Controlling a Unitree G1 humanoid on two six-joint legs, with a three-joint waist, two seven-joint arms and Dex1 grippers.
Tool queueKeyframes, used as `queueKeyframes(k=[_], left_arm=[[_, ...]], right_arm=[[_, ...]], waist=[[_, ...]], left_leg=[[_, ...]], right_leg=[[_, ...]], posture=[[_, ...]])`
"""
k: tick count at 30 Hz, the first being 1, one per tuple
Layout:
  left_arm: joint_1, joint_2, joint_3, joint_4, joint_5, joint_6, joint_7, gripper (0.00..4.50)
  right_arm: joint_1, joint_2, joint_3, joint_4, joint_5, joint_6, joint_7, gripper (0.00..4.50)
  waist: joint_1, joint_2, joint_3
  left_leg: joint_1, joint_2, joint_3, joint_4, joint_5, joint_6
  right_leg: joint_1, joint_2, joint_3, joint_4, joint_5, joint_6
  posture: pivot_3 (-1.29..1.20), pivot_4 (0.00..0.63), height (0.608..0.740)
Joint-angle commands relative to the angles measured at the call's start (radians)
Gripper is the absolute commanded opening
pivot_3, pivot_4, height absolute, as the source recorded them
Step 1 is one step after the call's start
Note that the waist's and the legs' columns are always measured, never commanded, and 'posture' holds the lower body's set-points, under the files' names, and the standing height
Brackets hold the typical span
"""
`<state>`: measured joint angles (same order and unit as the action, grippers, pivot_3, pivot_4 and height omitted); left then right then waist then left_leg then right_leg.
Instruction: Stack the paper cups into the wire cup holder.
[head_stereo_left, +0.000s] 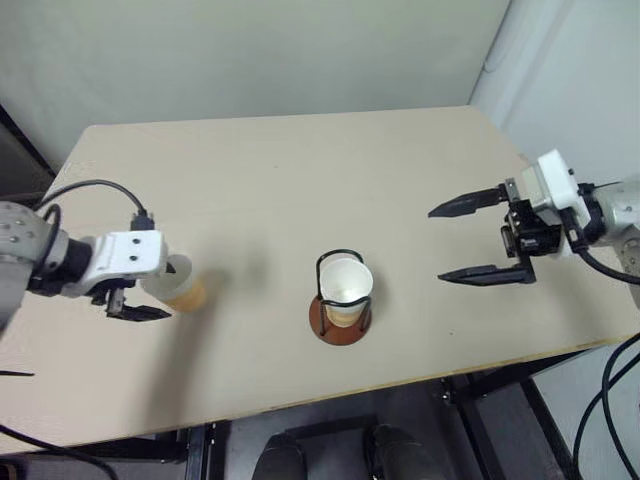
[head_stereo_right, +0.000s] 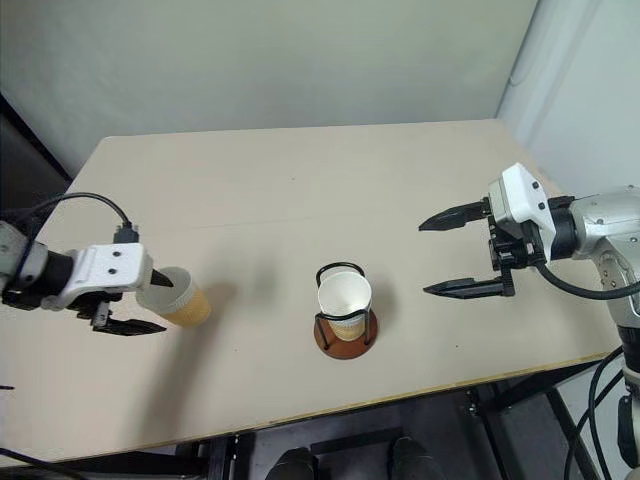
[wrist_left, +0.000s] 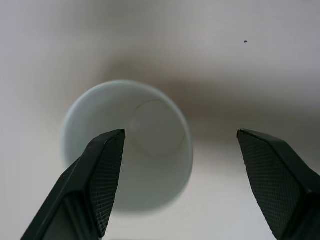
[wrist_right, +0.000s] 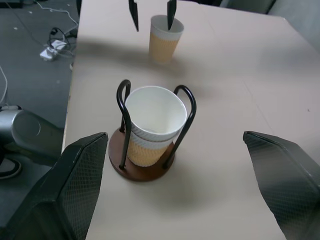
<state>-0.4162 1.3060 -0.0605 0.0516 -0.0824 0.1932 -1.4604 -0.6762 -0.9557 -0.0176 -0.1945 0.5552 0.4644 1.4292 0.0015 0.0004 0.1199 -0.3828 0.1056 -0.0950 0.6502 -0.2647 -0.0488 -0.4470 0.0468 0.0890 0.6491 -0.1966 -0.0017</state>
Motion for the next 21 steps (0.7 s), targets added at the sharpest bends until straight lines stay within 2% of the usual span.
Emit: queueKeyframes(k=[1,9,14,16,19,21], left_arm=[[-0.037,0.001,-0.003,0.007,0.003,-0.017,-0.026,2.94],[-0.057,0.011,0.0,0.016,0.002,-0.02,-0.049,0.03],[-0.094,0.017,0.029,0.03,-0.025,-0.027,-0.069,0.03],[-0.148,0.001,0.062,-0.004,-0.101,-0.006,-0.1,0.03],[-0.337,-0.053,0.068,-0.046,-0.225,0.05,-0.146,0.03],[-0.488,-0.108,0.027,-0.054,-0.305,0.08,-0.153,0.03]], right_arm=[[-0.002,-0.024,-0.036,-0.039,0.018,0.015,-0.014,4.5],[0.004,-0.032,-0.041,-0.049,0.012,0.022,-0.032,4.5],[0.006,-0.032,-0.042,-0.05,0.01,0.018,-0.039,4.5],[0.006,-0.037,-0.049,-0.045,0.01,0.014,-0.038,4.5],[0.006,-0.054,-0.073,-0.037,0.027,0.016,-0.028,4.5],[0.027,-0.079,-0.108,-0.04,0.048,0.017,-0.006,4.5]], waist=[[-0.001,0.0,0.0],[-0.001,0.0,0.0],[0.0,0.0,0.0],[0.0,0.0,0.0],[0.011,-0.001,0.0],[0.016,-0.001,0.0]], left_leg=[[0.0,0.0,0.0,0.0,0.0,0.0],[0.0,0.0,0.0,0.0,-0.001,0.001],[0.0,0.0,0.0,0.001,-0.001,0.001],[0.0,0.0,0.0,0.001,-0.001,0.001],[-0.001,0.0,-0.001,0.003,-0.001,0.001],[-0.002,0.0,-0.001,0.004,-0.001,0.001]], right_leg=[[0.0,0.0,0.0,0.0,0.0,0.0],[-0.001,0.0,0.0,0.0,0.0,0.001],[0.0,0.001,0.0,0.0,0.001,0.001],[0.0,0.001,0.0,0.0,0.001,0.001],[0.0,0.001,0.0,0.0,0.001,0.001],[0.002,0.001,0.0,-0.001,0.001,0.002]], posture=[[0.0,0.15,0.74],[0.0,0.15,0.74],[0.0,0.15,0.74],[0.0,0.15,0.74],[0.0,0.15,0.74],[0.0,0.15,0.74]])
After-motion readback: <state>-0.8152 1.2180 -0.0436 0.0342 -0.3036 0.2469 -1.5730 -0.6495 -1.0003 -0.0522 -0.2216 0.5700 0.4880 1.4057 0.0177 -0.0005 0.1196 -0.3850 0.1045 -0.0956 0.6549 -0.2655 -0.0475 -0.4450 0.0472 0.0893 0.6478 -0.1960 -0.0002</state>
